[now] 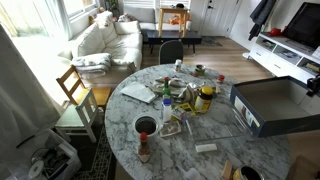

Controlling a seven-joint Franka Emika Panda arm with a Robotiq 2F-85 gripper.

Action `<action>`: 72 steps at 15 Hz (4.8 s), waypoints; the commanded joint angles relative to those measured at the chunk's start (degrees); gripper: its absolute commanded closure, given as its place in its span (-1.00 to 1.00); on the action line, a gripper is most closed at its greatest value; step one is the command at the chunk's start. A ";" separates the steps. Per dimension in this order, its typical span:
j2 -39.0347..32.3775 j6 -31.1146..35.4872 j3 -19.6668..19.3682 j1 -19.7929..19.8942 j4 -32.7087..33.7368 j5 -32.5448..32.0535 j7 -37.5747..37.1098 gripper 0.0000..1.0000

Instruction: Move the shoe box to the right then put the container and cup inside

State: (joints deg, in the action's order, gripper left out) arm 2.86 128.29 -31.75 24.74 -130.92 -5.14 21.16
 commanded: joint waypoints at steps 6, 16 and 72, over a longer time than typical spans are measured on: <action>-9.08 3.80 2.92 1.54 0.78 0.78 -0.25 0.99; -6.26 -5.53 5.10 1.65 2.50 5.27 -0.82 -0.60; -5.77 6.10 23.57 -16.48 -11.13 27.42 -8.38 0.06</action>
State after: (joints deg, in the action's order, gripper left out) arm -1.76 135.00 -8.33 7.96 -142.64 22.45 13.47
